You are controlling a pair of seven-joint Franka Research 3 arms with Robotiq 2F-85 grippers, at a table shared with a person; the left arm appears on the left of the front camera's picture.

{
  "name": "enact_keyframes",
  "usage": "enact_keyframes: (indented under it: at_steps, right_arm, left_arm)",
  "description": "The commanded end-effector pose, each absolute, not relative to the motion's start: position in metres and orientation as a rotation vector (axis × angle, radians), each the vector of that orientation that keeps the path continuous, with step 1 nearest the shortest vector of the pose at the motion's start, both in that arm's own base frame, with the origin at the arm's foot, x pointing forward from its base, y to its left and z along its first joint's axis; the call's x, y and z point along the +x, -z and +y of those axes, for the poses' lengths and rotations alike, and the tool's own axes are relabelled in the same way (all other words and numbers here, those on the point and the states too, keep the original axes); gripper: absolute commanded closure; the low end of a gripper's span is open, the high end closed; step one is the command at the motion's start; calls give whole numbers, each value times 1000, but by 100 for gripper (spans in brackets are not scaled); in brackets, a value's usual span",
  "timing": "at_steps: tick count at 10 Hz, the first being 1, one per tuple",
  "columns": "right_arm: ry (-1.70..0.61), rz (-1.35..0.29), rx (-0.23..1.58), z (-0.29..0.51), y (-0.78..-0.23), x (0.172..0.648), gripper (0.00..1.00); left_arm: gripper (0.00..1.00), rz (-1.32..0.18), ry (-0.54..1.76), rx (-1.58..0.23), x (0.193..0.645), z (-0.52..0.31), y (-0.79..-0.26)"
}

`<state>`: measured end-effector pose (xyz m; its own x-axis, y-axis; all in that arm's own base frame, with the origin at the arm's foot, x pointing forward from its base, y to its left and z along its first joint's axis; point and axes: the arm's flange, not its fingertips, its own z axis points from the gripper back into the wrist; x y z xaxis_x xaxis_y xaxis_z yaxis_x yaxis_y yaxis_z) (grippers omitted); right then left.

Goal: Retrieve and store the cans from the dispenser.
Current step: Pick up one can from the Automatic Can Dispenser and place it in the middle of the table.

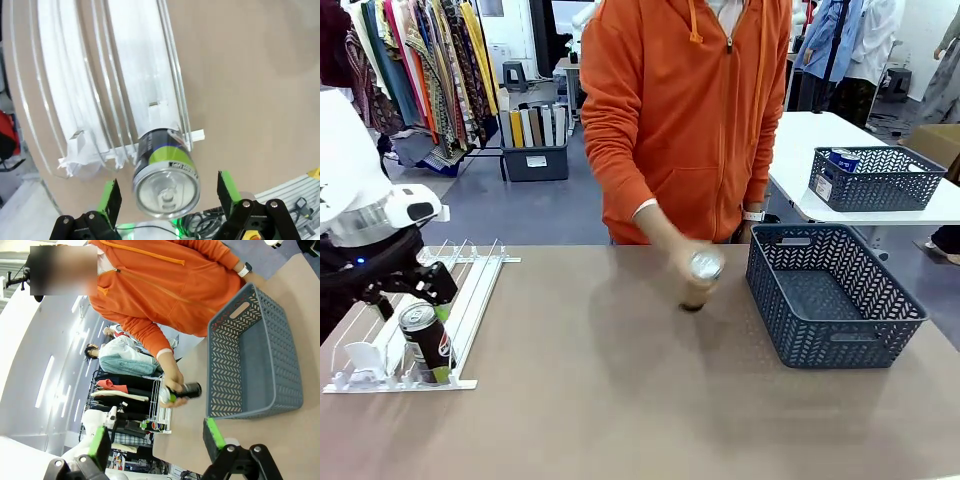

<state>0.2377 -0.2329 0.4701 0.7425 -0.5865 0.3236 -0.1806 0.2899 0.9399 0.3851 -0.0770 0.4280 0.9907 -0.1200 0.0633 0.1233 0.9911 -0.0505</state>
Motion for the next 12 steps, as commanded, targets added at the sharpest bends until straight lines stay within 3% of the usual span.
enact_keyframes:
  at_steps: [1,11,12]
  right_arm:
    - [287,-763,1287,-233,-473,241,0]
    - [287,-763,1287,-233,-473,241,0]
    - [287,-763,1287,-233,-473,241,0]
  left_arm:
    - [0,-38,117,-92,395,-83,-421]
    - [0,78,106,-54,401,-84,-407]
    - [34,69,94,-43,402,-84,-405]
